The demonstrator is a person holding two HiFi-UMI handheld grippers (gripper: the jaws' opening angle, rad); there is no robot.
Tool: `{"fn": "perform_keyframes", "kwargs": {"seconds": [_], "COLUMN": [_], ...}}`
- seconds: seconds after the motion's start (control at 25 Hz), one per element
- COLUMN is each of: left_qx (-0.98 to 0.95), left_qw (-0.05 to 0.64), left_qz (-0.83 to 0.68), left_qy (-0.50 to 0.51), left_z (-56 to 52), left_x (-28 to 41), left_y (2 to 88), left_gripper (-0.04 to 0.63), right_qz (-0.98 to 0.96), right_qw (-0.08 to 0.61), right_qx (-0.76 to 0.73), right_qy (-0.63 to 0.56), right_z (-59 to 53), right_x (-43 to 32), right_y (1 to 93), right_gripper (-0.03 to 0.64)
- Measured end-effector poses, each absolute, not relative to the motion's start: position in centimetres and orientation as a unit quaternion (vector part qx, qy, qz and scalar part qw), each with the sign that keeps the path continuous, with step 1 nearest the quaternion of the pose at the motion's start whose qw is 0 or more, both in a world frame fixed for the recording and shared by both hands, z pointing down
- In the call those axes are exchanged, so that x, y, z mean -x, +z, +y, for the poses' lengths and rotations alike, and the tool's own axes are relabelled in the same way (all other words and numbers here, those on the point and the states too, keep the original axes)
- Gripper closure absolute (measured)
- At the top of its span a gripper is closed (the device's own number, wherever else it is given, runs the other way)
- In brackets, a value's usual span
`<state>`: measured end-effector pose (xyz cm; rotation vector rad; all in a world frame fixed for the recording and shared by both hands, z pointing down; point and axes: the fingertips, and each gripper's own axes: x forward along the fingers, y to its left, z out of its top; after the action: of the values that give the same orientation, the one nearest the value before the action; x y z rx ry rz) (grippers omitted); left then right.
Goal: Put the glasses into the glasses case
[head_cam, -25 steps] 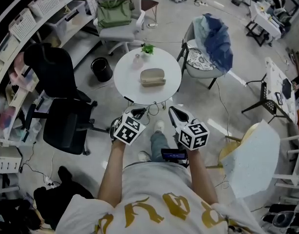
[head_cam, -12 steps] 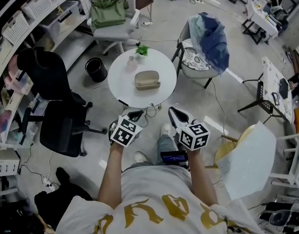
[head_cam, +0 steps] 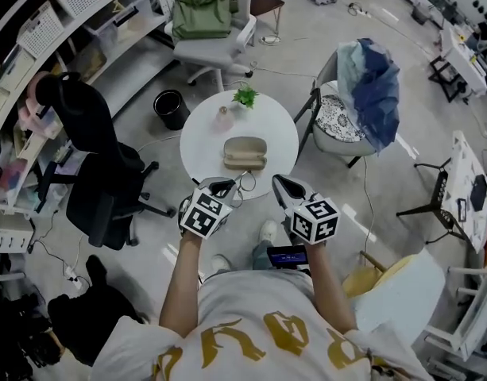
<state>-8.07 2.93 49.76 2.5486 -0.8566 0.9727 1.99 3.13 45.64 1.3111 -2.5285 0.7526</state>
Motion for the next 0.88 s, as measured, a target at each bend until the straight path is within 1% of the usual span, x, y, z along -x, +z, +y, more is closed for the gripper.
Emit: {"fn": "perform_keyframes", "kwargs": {"seconds": [0.4,0.88], "left_qx": [-0.861,-0.843], "left_qw": [0.143,0.153], "left_qz": [-0.323,-0.347], "left_qy": [0.365,0.381], "left_z": [-2.8,-4.8], "left_x": [3.6,2.9], "left_y": [51.3,52.1], "left_gripper": [0.583,0.583], "right_qz": [-0.872,-0.878], "right_qw": [0.104,0.097], "right_qx": [-0.403,-0.384], "right_qy": [0.259,0.270], "right_z": [-3.9,-6.4], "right_x": [-6.6,-8.4], "right_y": [47.4,48.2], "right_gripper": [0.591,0.591]}}
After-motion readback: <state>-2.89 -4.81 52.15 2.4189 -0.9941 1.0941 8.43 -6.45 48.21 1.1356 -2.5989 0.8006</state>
